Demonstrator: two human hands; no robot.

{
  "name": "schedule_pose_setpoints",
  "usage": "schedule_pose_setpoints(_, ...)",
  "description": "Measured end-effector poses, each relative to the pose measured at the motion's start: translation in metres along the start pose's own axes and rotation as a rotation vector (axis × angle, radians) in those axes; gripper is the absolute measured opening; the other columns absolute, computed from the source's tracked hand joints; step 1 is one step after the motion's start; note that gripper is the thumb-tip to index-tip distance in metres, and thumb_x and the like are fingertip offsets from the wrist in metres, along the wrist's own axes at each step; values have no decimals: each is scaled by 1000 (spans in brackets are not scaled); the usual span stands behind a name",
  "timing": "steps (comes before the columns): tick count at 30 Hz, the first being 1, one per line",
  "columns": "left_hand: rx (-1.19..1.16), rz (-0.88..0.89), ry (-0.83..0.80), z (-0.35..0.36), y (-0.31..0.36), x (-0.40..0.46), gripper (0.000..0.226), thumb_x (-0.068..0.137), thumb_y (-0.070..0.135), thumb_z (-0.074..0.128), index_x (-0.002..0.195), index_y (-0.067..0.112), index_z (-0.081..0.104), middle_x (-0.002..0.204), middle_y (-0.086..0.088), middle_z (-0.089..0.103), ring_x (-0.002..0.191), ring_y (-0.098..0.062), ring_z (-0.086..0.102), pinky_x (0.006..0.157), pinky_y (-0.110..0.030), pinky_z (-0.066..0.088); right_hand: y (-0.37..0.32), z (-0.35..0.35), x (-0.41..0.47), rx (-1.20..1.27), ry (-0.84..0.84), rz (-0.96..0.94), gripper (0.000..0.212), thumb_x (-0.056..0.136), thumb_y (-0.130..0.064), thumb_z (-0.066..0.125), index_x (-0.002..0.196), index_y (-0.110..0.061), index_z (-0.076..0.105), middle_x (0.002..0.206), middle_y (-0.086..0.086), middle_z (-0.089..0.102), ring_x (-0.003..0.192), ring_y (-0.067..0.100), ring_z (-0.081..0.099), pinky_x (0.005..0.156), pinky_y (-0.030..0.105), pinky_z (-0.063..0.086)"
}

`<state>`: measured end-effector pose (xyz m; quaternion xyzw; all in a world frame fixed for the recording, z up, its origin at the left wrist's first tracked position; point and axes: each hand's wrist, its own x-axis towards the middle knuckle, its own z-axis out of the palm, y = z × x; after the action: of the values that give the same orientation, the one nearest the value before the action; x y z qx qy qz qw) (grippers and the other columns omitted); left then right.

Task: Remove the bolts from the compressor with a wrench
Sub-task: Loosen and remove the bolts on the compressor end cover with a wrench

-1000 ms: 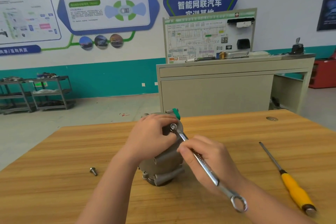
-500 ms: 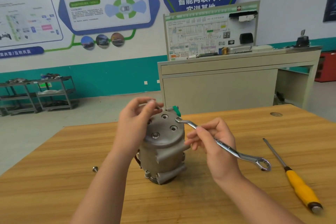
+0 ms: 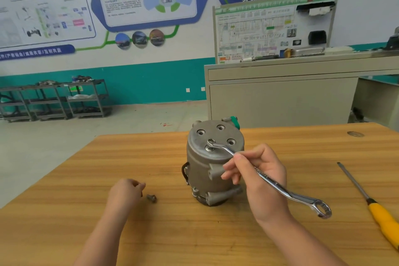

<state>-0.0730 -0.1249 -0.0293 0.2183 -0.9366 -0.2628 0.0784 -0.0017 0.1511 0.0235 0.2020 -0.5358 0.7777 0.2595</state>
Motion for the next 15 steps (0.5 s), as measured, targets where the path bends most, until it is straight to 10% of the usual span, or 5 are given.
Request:
schedule_pose_setpoints(7, 78, -43, 23, 8, -13, 10, 31, 99, 28, 55, 92, 3, 71, 78, -8, 63, 75, -25, 56, 61, -31, 37, -3, 4, 0, -43, -39, 23, 23, 81, -10, 62, 67, -28, 61, 64, 13, 68, 52, 26, 65, 47, 21, 46)
schedule_pose_setpoints(15, 2, -23, 102, 14, -13, 8, 45, 97, 38, 57, 130, 7, 60, 117, -16, 67, 110, -32, 60, 78, -31, 44, -4, 12, -3, -80, -68, 48, 19, 80, -15, 63, 66, -28, 61, 63, 11, 68, 51, 21, 64, 47, 22, 45)
